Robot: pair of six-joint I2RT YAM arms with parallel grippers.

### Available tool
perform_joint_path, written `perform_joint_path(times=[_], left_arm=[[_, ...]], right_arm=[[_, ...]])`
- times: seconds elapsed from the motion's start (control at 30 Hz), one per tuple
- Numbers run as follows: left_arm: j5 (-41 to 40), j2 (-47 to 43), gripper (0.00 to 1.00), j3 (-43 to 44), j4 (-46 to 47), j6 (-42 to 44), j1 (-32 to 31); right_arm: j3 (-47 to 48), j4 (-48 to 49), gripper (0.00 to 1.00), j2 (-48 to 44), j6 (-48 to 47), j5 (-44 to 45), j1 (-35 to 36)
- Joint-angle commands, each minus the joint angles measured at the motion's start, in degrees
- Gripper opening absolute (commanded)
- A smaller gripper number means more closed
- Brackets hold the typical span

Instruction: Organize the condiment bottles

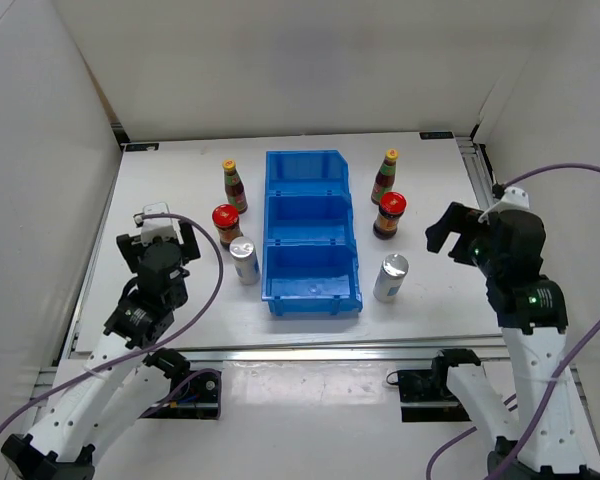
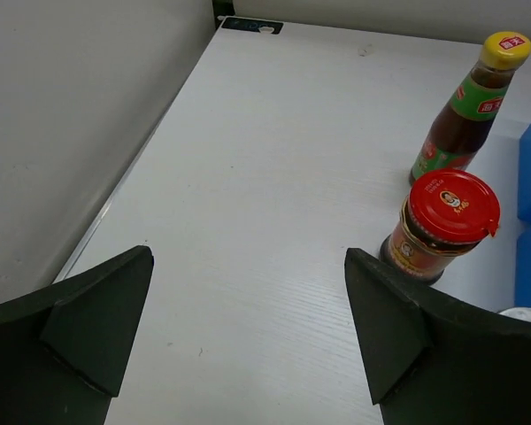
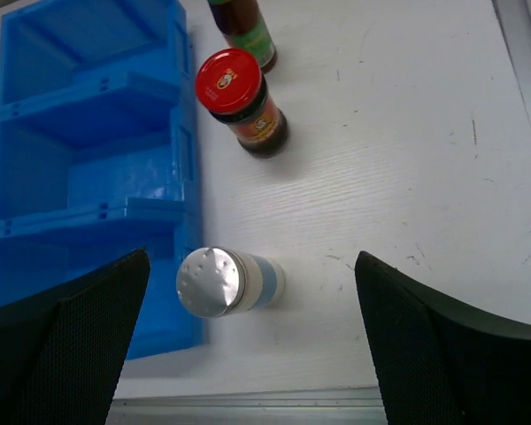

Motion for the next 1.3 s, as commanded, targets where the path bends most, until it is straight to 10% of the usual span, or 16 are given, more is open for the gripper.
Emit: perform_joint_path(times=[0.0,0.33,1.27], left_arm=[[2.69,-1.34,1.00,-0.18,0.83,0.08,0.48],[6.67,-5.37,1.00,-4.75,3.29,-0.79,0.48],[7.99,-4.42,1.00,-5.28,3.20,-2.19,0.48]], right_arm=[[-2.01,-0.92,1.00,-1.96,-1.63,-4.50,0.03],[-7.36,7.07,1.00,6.91,-3.93,-30.25,1.17],[-9.48,4.35,1.00,12.90,3.99,17.46,29.48]])
